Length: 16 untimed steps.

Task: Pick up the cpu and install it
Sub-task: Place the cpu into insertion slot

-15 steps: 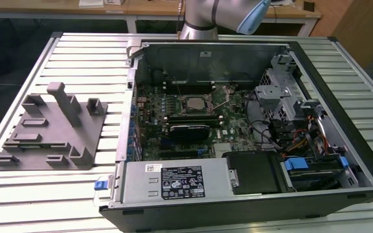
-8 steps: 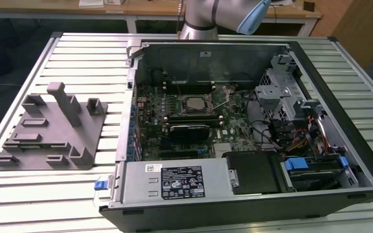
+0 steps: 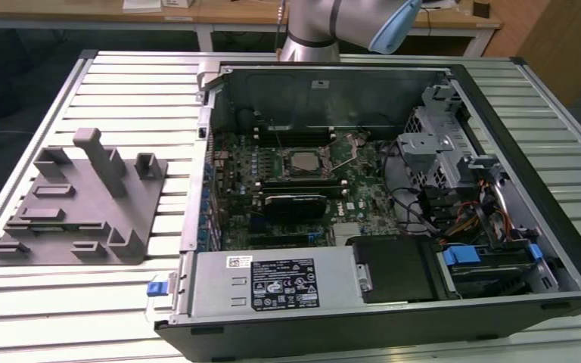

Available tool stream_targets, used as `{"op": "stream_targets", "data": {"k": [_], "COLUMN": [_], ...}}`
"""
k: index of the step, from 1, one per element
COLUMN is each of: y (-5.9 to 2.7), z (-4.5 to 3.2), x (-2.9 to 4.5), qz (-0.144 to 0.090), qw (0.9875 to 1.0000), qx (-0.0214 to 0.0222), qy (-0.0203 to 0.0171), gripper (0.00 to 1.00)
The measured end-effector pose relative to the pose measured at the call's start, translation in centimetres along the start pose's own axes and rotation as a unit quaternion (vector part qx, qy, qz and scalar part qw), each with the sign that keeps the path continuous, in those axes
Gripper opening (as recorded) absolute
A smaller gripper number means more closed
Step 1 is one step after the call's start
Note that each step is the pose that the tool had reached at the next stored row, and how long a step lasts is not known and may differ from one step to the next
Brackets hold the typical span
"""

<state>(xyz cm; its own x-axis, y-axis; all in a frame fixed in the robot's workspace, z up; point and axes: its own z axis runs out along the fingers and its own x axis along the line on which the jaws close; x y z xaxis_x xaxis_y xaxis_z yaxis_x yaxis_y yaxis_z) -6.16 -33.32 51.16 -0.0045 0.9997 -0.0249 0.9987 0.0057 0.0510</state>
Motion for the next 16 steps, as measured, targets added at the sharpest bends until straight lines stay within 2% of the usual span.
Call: {"op": "stream_targets", "data": {"k": [16], "y": [-0.07], "z": [1.37], "x": [0.03], "qz": [0.0], "qw": [1.0], "qx": [0.0], "qy": [0.0], "gripper": [0.74]}}
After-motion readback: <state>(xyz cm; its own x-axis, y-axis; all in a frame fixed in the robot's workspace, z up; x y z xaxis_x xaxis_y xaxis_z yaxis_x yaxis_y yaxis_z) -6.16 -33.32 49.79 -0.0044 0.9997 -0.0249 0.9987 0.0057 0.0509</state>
